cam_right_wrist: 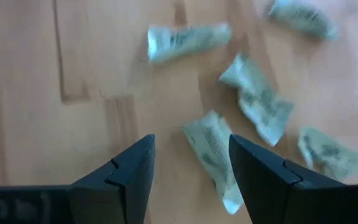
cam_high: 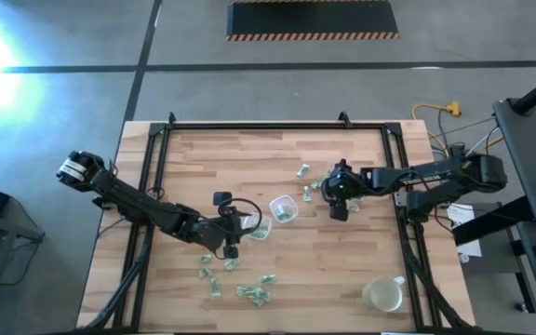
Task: Pick and place items into bin
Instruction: Put the stevia packet into the right bin
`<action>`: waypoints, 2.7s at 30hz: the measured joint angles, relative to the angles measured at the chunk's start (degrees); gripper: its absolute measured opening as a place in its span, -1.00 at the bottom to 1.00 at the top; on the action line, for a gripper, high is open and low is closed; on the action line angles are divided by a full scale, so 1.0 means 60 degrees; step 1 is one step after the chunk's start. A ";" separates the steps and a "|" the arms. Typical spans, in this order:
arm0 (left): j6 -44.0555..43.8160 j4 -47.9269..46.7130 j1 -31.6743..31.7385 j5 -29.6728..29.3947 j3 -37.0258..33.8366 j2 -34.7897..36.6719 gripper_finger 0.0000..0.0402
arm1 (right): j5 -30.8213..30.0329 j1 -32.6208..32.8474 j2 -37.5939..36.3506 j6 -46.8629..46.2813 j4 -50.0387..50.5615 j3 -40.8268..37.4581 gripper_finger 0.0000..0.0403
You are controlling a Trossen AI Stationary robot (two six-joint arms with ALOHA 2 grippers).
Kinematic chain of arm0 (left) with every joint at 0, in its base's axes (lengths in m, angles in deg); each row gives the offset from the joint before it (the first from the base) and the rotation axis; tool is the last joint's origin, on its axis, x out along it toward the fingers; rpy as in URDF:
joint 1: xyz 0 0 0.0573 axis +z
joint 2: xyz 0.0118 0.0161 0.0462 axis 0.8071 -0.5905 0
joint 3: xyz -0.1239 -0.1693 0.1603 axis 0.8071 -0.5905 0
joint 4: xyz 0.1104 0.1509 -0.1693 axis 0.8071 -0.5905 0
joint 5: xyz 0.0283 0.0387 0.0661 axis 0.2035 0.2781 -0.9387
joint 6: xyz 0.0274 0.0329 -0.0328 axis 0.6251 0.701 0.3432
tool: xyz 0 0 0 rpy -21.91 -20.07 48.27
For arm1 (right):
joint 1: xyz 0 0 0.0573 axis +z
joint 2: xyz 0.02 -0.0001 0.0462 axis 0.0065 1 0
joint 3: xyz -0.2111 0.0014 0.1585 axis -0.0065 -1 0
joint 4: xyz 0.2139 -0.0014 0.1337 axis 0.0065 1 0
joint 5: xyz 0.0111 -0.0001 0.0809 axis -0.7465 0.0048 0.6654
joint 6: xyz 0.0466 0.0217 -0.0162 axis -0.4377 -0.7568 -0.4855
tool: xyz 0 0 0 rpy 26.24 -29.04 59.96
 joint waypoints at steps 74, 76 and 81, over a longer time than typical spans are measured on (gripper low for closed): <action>-0.0019 -0.0392 -0.0015 0.0027 -0.0066 0.0003 -0.20 | 0.0612 0.1796 -0.0769 0.0986 -0.4075 0.0215 -0.96; -0.0069 -0.0513 -0.0015 0.0030 -0.0066 0.0004 -0.20 | 0.0861 0.1858 -0.0482 0.1107 -0.4717 0.0215 -0.96; -0.0413 -0.0965 -0.0062 0.0051 -0.0062 0.0013 -0.20 | 0.1534 0.1902 0.0490 0.1374 -0.5899 0.0262 -0.96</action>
